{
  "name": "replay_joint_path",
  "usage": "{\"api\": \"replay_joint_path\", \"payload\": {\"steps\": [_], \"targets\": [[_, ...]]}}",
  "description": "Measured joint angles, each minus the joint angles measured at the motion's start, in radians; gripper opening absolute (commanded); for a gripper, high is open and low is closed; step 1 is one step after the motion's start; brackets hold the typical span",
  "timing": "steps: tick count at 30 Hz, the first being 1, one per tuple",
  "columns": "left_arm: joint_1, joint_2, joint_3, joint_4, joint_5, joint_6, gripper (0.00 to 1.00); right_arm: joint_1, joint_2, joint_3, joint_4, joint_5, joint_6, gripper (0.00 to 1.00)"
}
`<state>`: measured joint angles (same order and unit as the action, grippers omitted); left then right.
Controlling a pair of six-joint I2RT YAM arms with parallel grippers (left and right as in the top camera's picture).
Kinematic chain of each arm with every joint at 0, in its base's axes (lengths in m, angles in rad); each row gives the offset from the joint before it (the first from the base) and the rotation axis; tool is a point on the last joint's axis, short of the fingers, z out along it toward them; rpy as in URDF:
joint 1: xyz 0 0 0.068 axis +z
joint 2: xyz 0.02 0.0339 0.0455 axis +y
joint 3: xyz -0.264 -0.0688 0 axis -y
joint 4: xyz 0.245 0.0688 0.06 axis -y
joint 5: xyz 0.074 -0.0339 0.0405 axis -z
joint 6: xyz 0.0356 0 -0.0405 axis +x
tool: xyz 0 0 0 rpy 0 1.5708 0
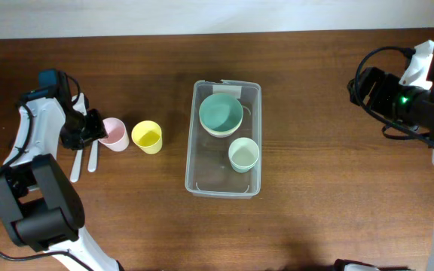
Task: Pack container
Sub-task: 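Move the left gripper to the pink cup and grasp its rim, then carry the pink cup into the container beside the green cup and release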
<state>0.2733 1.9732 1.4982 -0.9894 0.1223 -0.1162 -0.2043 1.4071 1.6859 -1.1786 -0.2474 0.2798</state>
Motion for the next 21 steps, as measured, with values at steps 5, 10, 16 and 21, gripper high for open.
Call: {"api": "replay_joint_path", "payload": {"steps": [5, 10, 16, 21], "targets": [[0.000, 0.000, -0.011, 0.014, 0.002, 0.001, 0.01, 0.000, 0.000, 0.000, 0.000, 0.000, -0.001, 0.99], [0.000, 0.000, 0.003, -0.020, 0.006, 0.003, 0.01, 0.000, 0.000, 0.000, 0.000, 0.000, -0.001, 0.99], [-0.001, -0.002, 0.253, -0.209, 0.051, 0.012, 0.01, 0.000, 0.000, 0.000, 0.000, 0.000, 0.000, 0.99], [-0.046, -0.028, 0.495, -0.385, 0.118, 0.032, 0.01, 0.000, 0.000, 0.000, 0.000, 0.000, 0.000, 0.99]]}}
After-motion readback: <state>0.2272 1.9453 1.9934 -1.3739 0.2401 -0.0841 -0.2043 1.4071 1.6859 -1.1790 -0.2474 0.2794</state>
